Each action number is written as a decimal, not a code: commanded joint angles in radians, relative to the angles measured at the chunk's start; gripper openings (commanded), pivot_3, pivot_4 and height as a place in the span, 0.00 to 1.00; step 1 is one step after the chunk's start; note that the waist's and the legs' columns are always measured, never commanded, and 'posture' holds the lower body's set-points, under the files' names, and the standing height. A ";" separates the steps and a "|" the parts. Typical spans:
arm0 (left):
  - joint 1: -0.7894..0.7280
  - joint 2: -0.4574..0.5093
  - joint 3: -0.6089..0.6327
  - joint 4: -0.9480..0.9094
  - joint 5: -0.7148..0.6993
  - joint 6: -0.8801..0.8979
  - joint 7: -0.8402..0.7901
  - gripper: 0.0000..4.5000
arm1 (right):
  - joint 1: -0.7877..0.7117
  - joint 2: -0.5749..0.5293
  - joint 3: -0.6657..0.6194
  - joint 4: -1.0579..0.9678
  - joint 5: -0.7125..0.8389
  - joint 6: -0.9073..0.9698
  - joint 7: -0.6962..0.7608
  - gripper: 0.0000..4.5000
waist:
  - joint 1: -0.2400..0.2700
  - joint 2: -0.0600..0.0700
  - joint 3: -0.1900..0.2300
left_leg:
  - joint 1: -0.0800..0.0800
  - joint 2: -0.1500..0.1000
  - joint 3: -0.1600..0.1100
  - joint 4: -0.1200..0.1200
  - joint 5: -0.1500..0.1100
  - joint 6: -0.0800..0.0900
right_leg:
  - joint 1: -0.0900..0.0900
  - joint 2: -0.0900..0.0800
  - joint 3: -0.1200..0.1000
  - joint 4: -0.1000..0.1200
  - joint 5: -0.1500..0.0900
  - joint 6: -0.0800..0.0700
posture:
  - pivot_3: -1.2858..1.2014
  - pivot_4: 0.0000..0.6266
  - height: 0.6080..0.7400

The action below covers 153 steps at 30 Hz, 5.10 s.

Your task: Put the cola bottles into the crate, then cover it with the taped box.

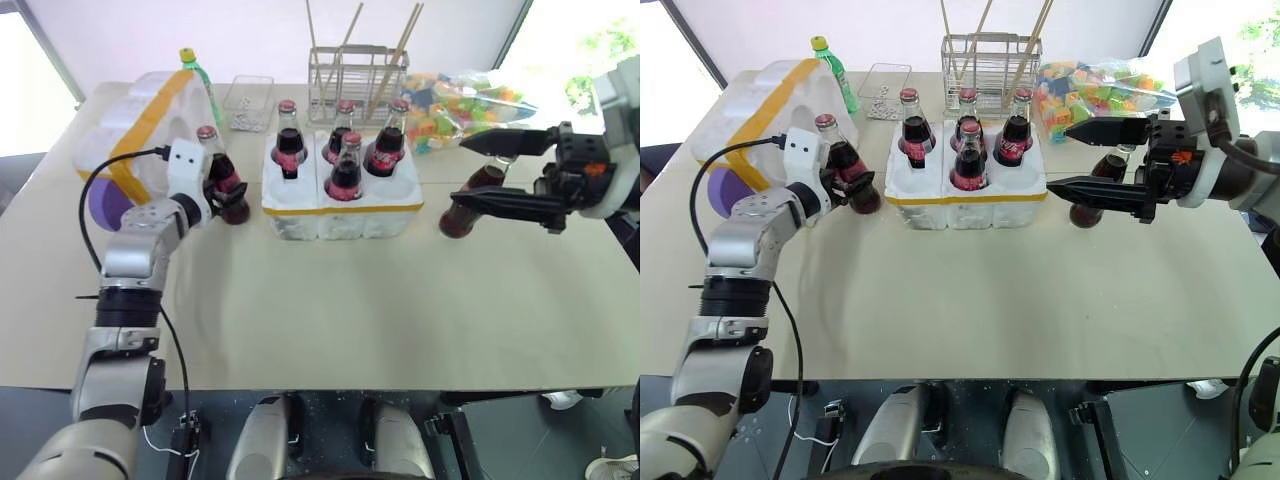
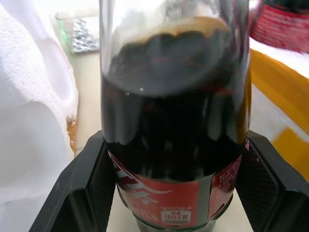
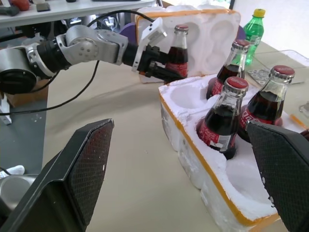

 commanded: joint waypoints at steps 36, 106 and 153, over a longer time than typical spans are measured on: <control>-0.140 -0.059 -0.230 -0.137 0.002 0.057 -0.125 0.73 | 0.077 0.023 -0.058 -0.049 -0.017 -0.041 -0.085 1.00 | 0.002 -0.007 0.004 | -0.001 0.000 0.000 0.001 0.001 0.000 | 0.000 0.001 0.000 -0.001 0.001 0.002 | 0.52 0.24 0.97; 0.139 0.235 -0.029 -0.602 -0.501 0.202 -0.426 1.00 | 0.039 0.534 -0.063 0.364 -0.353 -0.507 -0.512 0.61 | -0.032 0.002 0.005 | 0.003 0.003 0.006 -0.002 0.002 -0.002 | 0.001 0.004 0.004 -0.001 0.002 0.001 | 0.52 0.24 0.97; 0.297 0.688 0.332 -0.675 -0.520 0.566 -0.250 1.00 | -0.097 0.155 0.049 0.163 -0.251 -0.185 -0.038 0.99 | -0.049 0.002 0.007 | 0.002 0.003 0.007 -0.004 0.001 -0.002 | -0.002 0.004 0.004 -0.001 0.002 0.001 | 0.52 0.24 0.97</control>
